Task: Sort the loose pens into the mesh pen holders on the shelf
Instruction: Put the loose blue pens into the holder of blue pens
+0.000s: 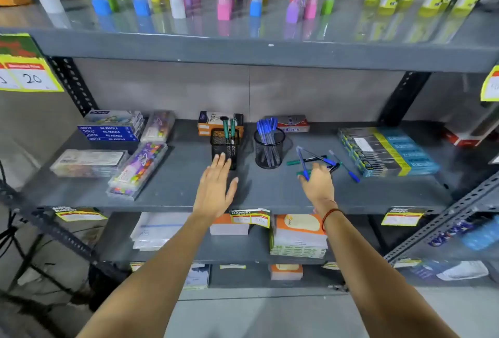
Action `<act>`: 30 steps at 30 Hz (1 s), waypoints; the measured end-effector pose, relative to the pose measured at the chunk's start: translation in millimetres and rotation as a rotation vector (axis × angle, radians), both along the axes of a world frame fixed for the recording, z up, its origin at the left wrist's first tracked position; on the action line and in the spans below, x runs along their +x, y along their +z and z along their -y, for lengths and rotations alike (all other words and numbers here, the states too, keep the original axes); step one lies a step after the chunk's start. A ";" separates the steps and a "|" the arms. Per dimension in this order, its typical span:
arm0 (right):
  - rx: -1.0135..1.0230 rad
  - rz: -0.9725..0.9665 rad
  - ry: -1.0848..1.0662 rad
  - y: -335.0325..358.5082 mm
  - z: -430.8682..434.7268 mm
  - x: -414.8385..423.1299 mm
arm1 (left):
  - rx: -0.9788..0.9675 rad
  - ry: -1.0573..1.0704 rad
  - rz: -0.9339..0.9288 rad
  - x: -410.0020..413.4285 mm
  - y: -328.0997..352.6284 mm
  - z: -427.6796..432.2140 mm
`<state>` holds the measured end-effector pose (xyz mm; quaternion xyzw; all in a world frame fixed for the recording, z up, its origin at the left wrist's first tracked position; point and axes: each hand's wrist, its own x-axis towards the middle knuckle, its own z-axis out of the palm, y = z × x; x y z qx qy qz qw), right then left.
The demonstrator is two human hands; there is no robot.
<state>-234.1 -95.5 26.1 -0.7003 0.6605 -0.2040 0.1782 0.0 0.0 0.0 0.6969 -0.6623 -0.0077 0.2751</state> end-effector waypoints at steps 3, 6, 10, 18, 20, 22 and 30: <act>0.025 -0.011 -0.042 -3.4 9.2 4.6 | 0.144 -0.015 0.062 9.5 -17.8 7.0; 0.018 -0.052 -0.058 -8.9 18.0 9.4 | 0.294 -0.001 0.093 17.9 -35.1 10.3; -0.050 -0.017 -0.121 -19.8 26.7 6.7 | 0.310 0.022 0.145 22.2 -46.2 10.9; -0.456 0.598 -0.192 54.1 50.3 19.4 | 0.270 0.041 0.125 18.4 -45.7 10.6; -0.594 0.649 -0.159 82.1 55.9 31.4 | 0.260 0.047 0.122 17.5 -45.1 9.9; -0.671 0.655 -0.087 103.0 62.2 48.0 | 0.248 0.050 0.124 17.4 -45.3 9.4; -0.327 0.125 0.162 56.4 80.2 88.7 | 0.237 0.056 0.138 18.1 -46.0 10.8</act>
